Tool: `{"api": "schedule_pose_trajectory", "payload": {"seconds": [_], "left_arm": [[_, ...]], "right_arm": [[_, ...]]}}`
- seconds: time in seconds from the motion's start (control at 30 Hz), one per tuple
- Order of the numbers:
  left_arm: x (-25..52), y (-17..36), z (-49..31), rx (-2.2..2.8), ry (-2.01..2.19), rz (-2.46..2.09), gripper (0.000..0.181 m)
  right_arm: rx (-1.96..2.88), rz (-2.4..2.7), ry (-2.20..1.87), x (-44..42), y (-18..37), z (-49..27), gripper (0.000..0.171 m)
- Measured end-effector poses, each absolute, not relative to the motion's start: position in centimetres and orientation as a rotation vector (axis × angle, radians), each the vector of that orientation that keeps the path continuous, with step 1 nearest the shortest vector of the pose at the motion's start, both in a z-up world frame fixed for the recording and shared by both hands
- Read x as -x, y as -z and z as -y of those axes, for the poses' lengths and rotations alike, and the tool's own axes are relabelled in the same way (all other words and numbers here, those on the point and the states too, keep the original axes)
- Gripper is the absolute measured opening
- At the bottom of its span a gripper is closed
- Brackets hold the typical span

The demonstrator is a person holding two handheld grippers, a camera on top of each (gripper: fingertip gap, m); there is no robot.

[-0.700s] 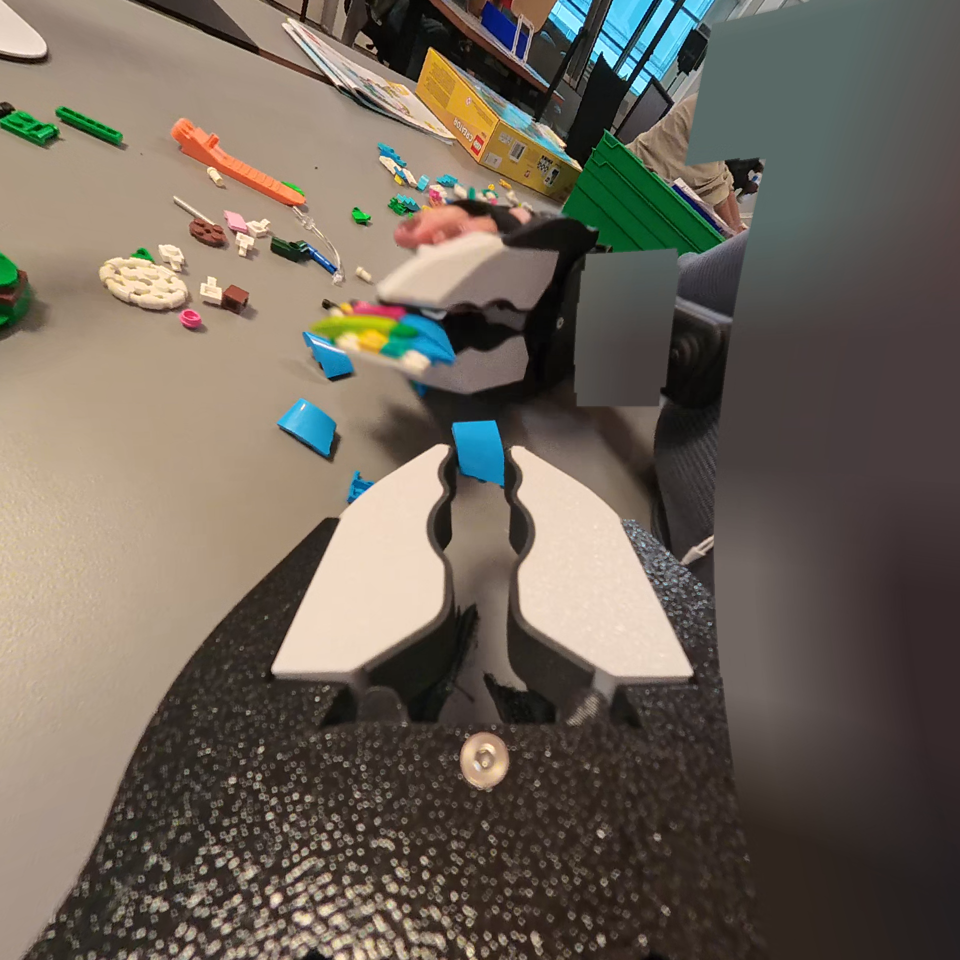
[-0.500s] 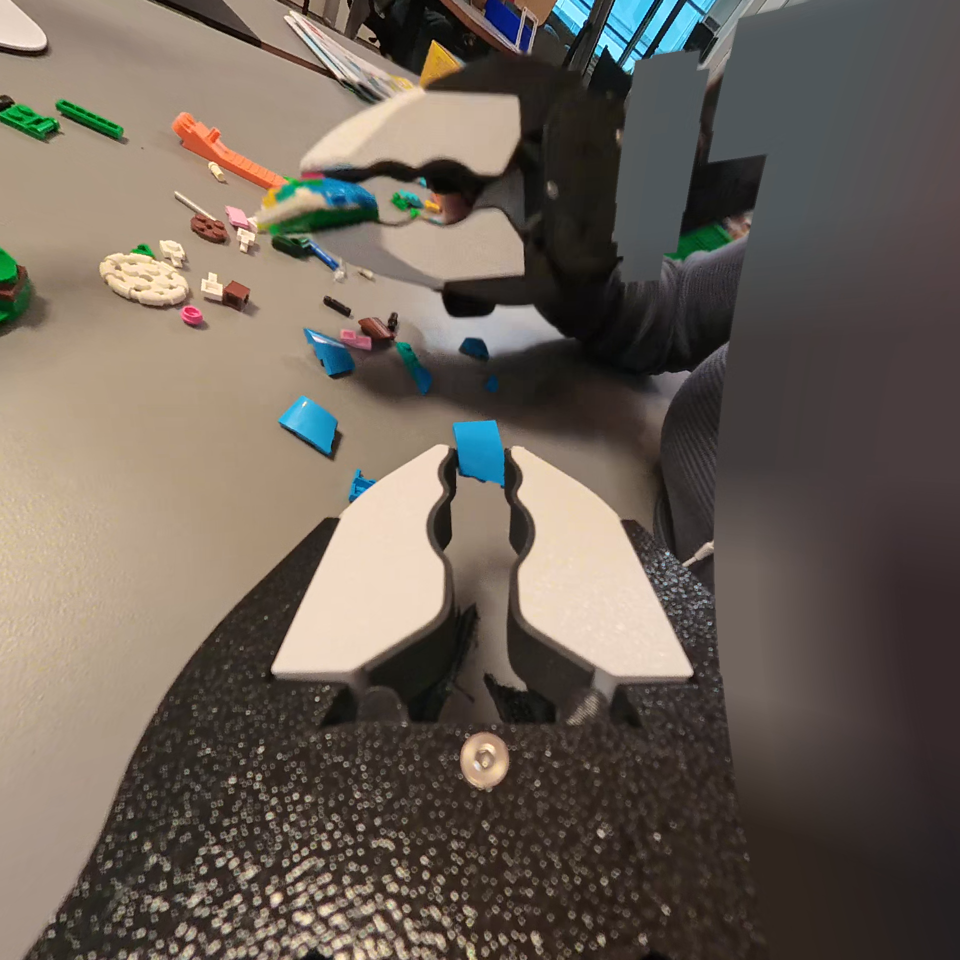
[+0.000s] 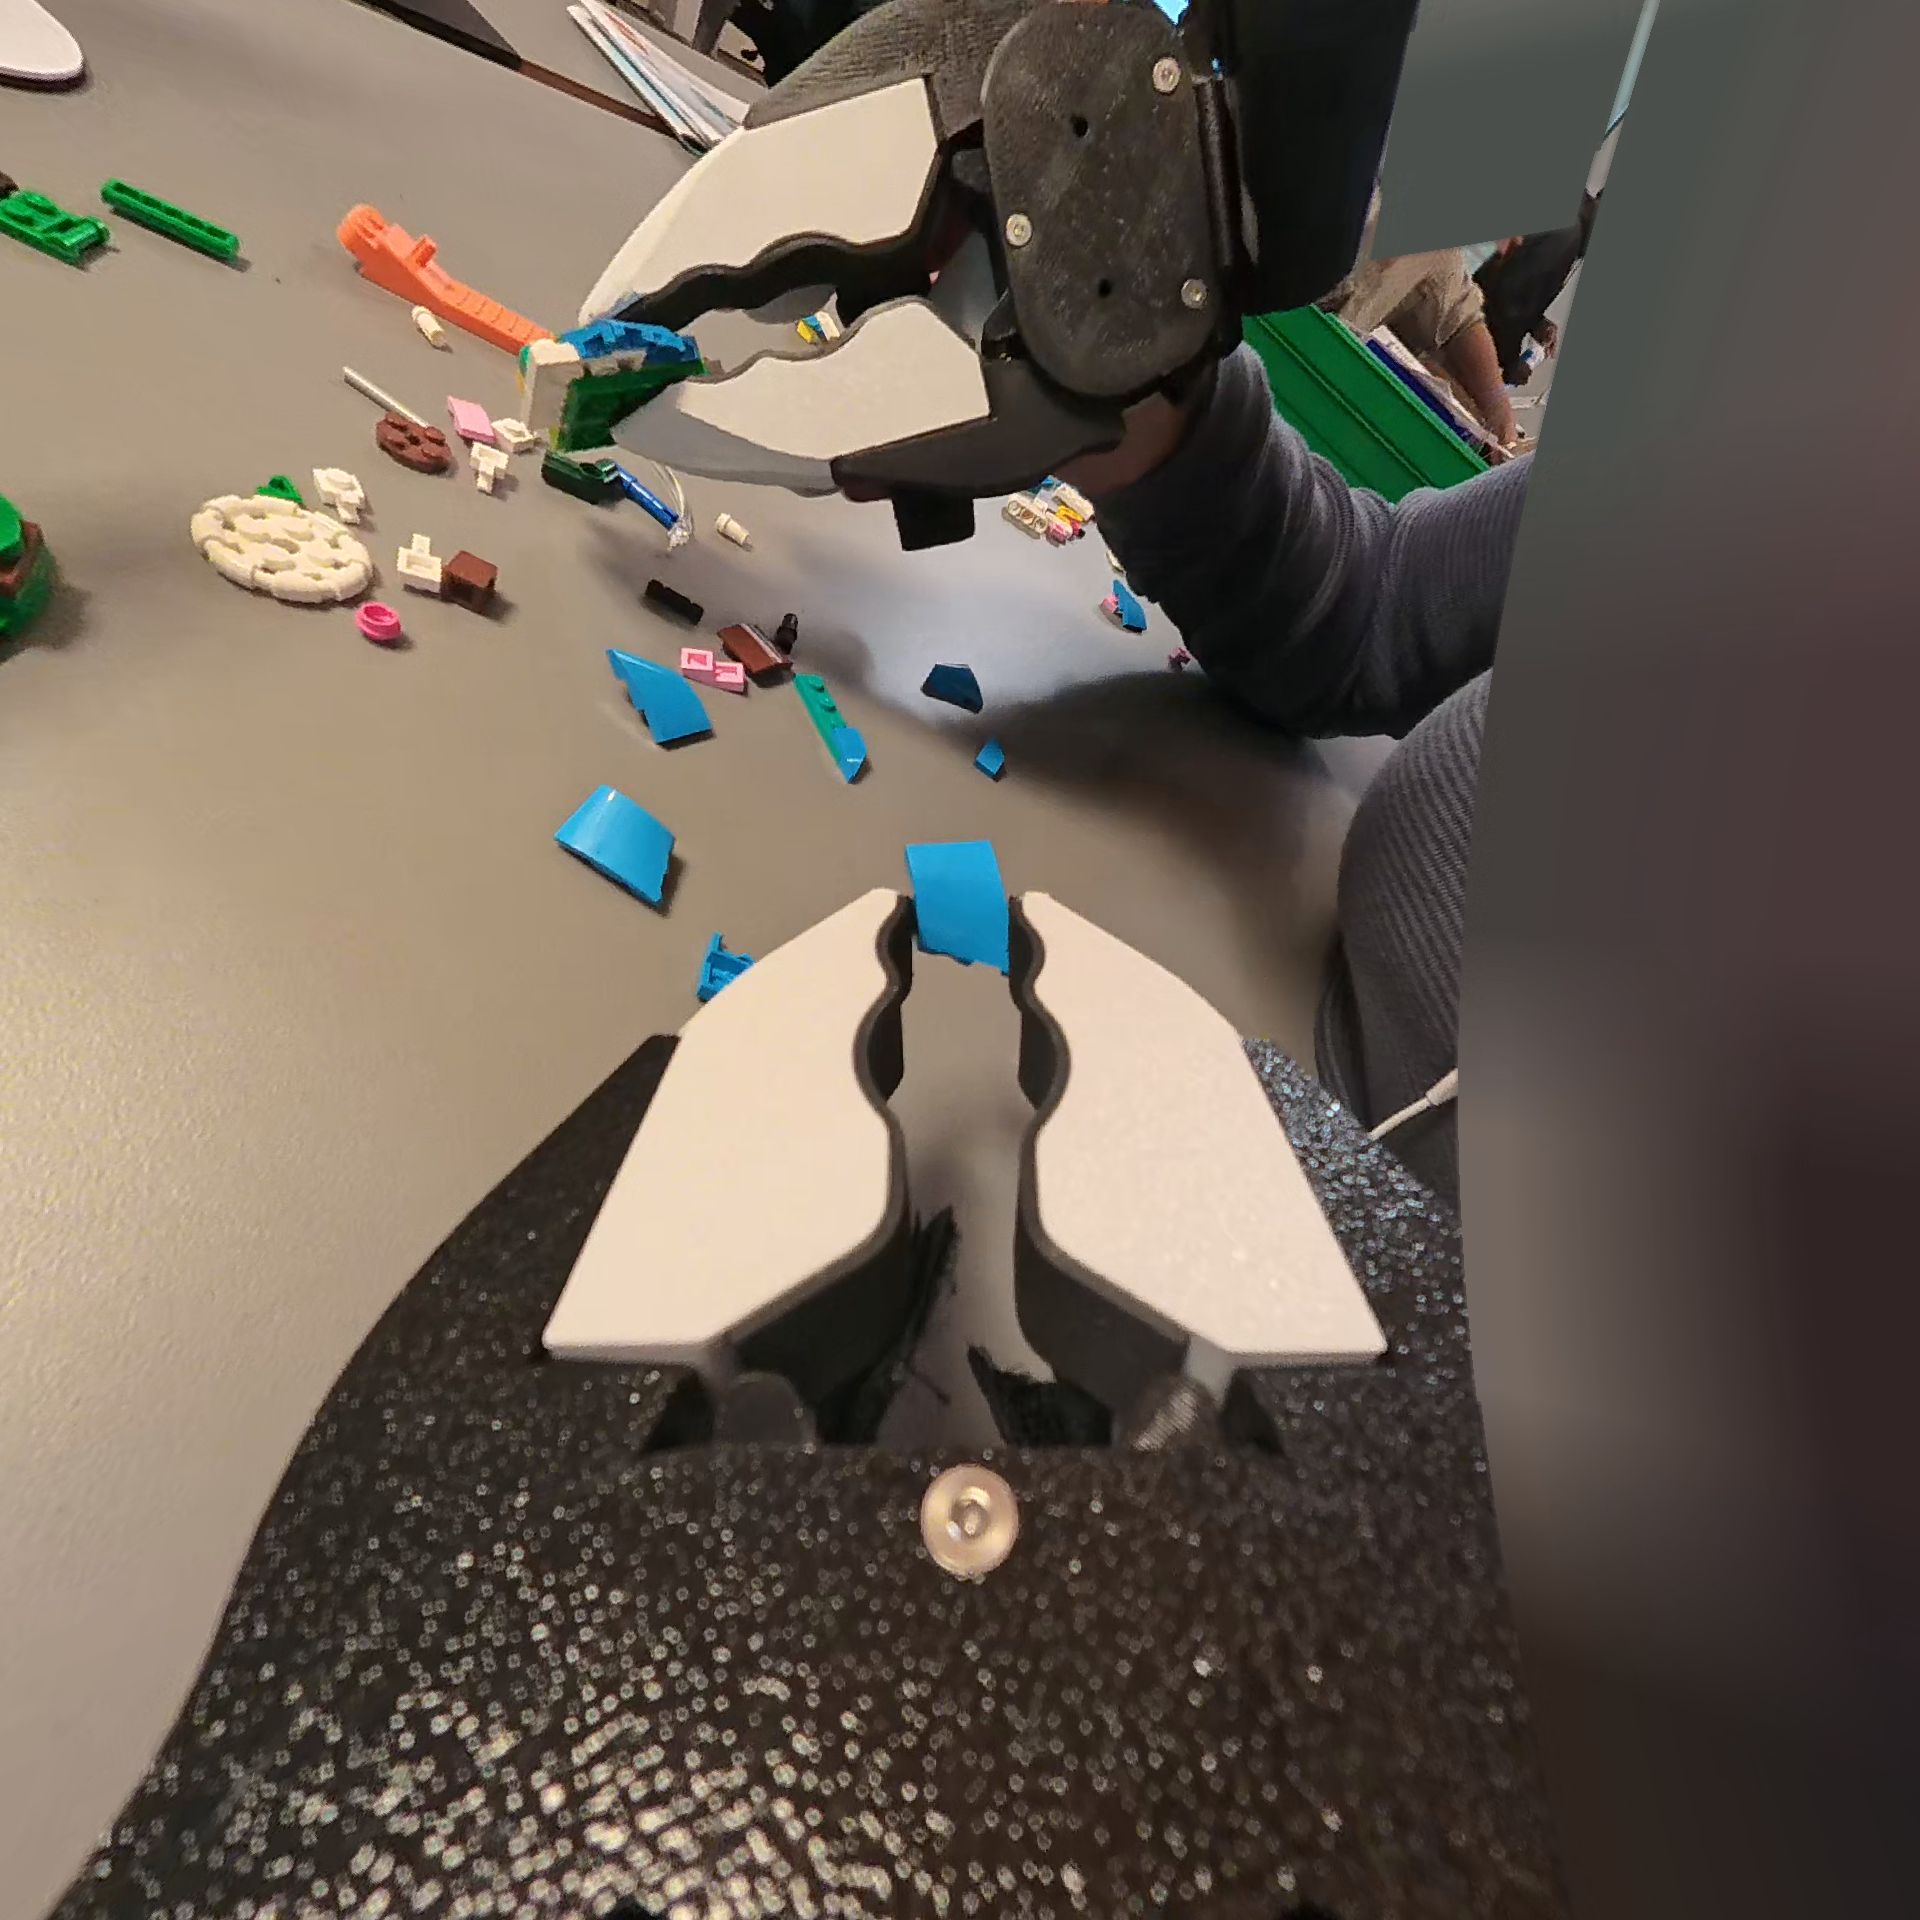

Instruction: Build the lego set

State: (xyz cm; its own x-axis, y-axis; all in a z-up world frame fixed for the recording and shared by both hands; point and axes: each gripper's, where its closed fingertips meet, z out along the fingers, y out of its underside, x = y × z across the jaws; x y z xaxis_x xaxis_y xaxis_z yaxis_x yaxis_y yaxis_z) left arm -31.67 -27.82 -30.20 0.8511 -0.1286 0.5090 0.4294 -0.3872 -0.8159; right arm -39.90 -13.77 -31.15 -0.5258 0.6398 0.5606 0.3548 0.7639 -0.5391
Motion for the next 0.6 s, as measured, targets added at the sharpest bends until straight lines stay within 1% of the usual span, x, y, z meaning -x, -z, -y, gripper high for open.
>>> {"api": "schedule_pose_trajectory", "payload": {"seconds": [0.23,0.3,0.43,0.6], "left_arm": [[31.7,30.2,27.8,1.881,0.608,0.225,0.017],[31.7,30.2,27.8,1.882,0.607,0.225,0.017],[31.8,30.1,27.9,1.872,0.606,0.227,0.017],[32.0,29.8,28.0,1.845,0.613,0.235,0.017]], "right_arm": [[0.688,2.154,-0.479,39.9,30.8,14.3,0.014],[0.535,2.146,-0.505,39.8,30.5,15.7,0.014],[0.075,2.095,-0.587,38.0,30.6,20.6,0.015],[-0.239,2.092,-0.702,35.2,32.0,23.9,0.015]]}}
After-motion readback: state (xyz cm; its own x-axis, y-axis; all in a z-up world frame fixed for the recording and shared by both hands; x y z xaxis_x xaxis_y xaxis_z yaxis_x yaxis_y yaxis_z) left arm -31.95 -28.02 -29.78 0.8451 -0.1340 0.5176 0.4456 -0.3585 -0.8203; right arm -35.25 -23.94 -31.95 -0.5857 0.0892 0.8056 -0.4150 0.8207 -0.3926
